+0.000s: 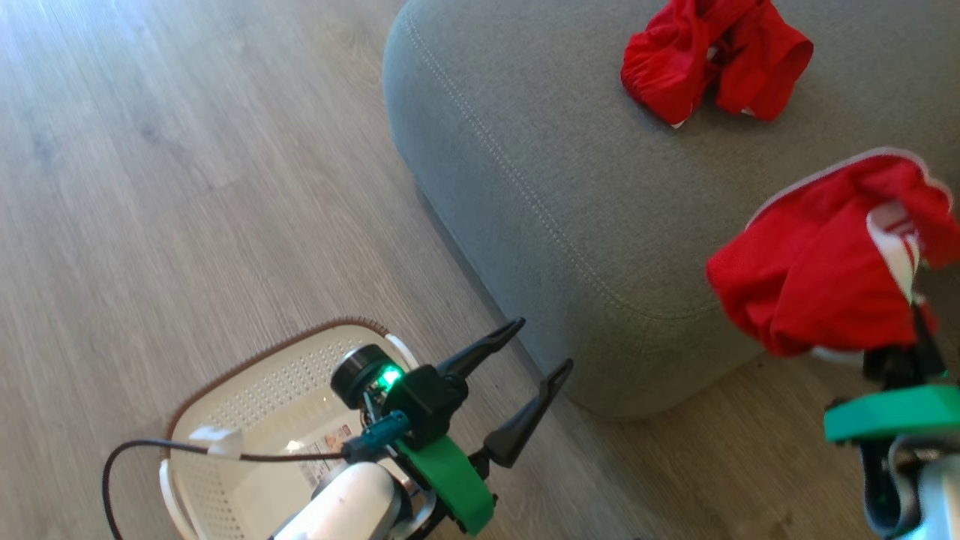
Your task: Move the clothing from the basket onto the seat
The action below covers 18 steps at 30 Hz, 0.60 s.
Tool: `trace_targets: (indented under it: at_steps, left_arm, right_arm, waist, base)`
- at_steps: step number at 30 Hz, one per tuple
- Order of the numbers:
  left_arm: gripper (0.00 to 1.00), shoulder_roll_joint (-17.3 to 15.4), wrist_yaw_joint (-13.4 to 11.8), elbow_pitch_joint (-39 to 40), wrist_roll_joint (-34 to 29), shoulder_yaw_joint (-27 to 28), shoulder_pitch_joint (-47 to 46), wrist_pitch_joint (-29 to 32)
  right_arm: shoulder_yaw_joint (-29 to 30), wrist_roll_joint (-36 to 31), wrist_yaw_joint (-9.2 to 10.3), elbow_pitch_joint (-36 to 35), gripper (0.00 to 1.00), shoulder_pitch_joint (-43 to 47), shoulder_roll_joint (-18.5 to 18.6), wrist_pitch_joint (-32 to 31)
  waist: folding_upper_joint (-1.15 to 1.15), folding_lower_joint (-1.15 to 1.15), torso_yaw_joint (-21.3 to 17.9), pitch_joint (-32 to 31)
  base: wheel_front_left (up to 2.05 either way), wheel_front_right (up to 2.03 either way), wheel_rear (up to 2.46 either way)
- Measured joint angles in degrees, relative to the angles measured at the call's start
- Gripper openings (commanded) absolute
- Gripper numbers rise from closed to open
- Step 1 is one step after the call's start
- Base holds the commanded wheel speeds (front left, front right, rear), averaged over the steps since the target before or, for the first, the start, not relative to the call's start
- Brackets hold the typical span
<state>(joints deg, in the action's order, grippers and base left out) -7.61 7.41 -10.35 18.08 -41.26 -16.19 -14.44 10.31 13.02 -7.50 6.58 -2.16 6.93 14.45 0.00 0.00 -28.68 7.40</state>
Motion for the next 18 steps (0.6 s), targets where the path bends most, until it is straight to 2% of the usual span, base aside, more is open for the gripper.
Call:
trace_targets:
  at_steps: [6, 11, 17, 18]
  left_arm:
    - [1.00, -0.7, 0.0, 0.2, -0.9, 0.6, -0.2, 0.0]
    - [1.00, -2.6, 0.0, 0.2, -1.5, 0.1, -1.5, 0.0]
    - [1.00, -4.5, 0.0, 0.2, -1.4, -1.2, -4.9, 0.0]
    - [1.00, -5.3, 0.0, 0.2, -1.4, -2.0, -6.0, 0.0]
  right_arm:
    - [1.1, -0.1, 0.00, -2.0, 0.00, -8.5, 1.5, 0.0]
    - [1.6, 0.6, 0.00, -3.2, 0.00, -17.3, 4.4, 0.0]
    - [2.1, 3.7, 0.00, 0.6, 0.00, -28.1, 8.6, 0.0]
    - [1.3, 3.7, 0.00, 3.4, 0.00, -32.3, 11.1, 0.0]
  waist:
    - [0.00, 0.00, 0.7, 3.1]
    - [0.00, 0.00, 1.5, 6.8]
    - [0.00, 0.01, 2.2, 11.2]
    - [0.00, 0.01, 2.6, 13.0]
  base:
    - [0.00, 0.00, 0.00]
    - [0.00, 0.00, 0.00]
    - [0.00, 0.00, 0.00]
    - [0.00, 0.00, 0.00]
